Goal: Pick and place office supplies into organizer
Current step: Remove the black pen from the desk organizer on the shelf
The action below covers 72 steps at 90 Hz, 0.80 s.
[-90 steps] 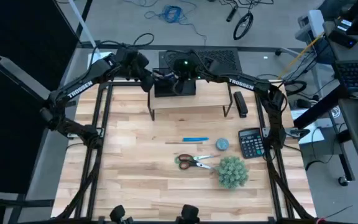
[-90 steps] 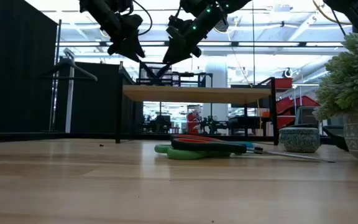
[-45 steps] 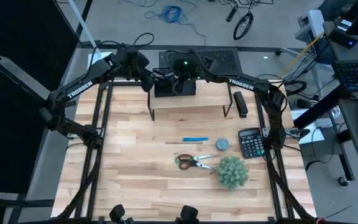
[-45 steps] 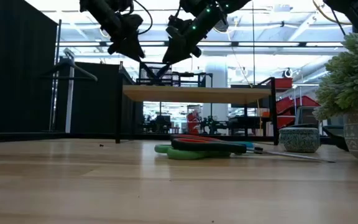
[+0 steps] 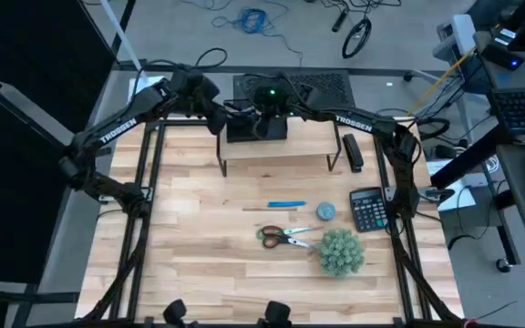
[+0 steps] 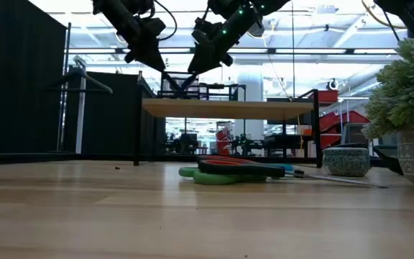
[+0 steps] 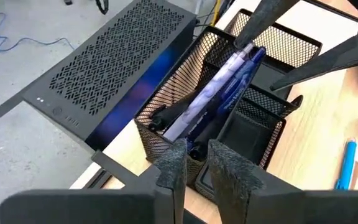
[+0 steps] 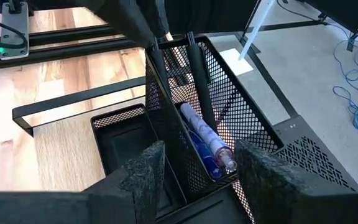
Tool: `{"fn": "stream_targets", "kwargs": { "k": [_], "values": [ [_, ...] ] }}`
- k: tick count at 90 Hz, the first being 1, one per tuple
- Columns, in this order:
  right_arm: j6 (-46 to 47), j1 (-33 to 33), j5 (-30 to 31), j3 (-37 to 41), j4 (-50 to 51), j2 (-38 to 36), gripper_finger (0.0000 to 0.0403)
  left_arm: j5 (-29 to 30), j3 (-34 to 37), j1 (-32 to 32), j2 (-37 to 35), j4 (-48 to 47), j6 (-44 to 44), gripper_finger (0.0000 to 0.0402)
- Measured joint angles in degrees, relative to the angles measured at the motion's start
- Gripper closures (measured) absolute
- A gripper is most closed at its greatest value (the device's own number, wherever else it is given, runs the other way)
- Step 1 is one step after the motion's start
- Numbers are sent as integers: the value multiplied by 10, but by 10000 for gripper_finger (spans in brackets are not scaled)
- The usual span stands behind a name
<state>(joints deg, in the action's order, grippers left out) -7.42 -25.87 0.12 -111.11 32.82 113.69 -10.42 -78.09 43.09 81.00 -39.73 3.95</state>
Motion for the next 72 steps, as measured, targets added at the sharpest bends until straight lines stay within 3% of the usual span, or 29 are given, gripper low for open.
{"fn": "stream_targets", "kwargs": {
  "k": [29,56,72],
  "values": [
    [3,1,0,0,1,0,225,1,0,-1,8,3,13,302],
    [-1,1,-5,0,-3,0,225,4,0,-1,8,20,13,390],
    [2,2,-5,0,-3,0,225,4,0,-1,8,21,13,394]
  ]
}}
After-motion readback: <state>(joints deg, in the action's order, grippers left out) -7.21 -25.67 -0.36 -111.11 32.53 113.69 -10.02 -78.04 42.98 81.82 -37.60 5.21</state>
